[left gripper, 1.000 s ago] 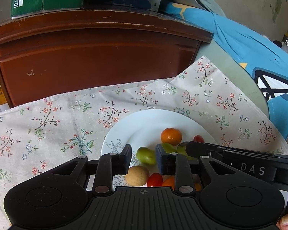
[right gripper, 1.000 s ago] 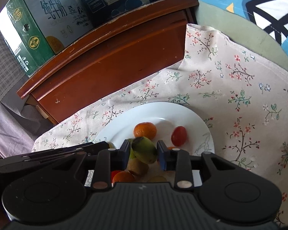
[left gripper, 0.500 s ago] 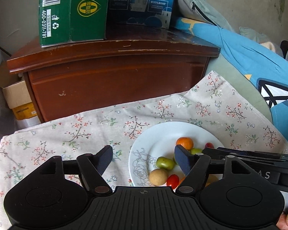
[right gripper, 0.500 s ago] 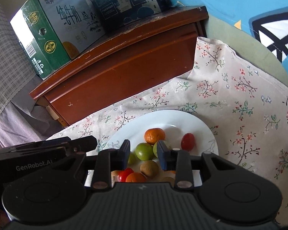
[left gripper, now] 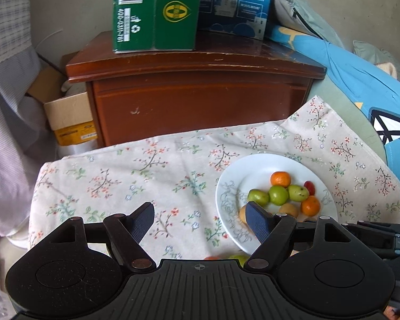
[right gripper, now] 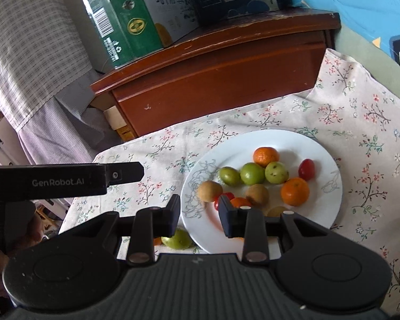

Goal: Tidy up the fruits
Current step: 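Withdraw both open tools from the plate back to the last fruits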

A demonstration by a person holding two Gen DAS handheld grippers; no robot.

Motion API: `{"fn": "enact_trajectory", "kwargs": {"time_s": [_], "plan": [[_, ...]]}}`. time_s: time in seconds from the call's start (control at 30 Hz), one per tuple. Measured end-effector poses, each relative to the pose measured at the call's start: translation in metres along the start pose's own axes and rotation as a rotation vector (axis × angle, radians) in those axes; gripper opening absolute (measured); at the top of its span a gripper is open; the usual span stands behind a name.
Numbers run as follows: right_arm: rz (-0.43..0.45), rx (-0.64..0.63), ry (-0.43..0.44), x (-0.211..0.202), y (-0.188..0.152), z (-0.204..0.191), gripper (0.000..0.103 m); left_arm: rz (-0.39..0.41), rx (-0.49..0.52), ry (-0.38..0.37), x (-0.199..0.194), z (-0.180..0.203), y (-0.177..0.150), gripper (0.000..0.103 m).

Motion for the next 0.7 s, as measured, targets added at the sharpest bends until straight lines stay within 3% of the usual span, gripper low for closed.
{"fn": "enact_trajectory", "kwargs": {"time_s": [0.33, 0.7], "plan": [[-0.075, -0.128, 0.098, 0.013, -0.022, -0.025, 0.033, -0.022, -0.043, 0.028, -0.006, -0.019, -0.004, 0.079], [-0.090, -0.285, 0.106, 0.034, -0.035, -0.038, 0.033, -0.051, -0.053, 0.058, -0.007, -0.032, -0.012, 0.079]]}}
Point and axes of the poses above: each gripper's, at about its wrist camera, not at the fingertips, and x roughly the way its jaws point, z to its right, y to its top, the point moved 3 cm from there along x, roughly the way its jaws point, and after that the axes turned 13 degrees about z, right-handed, at the moved point
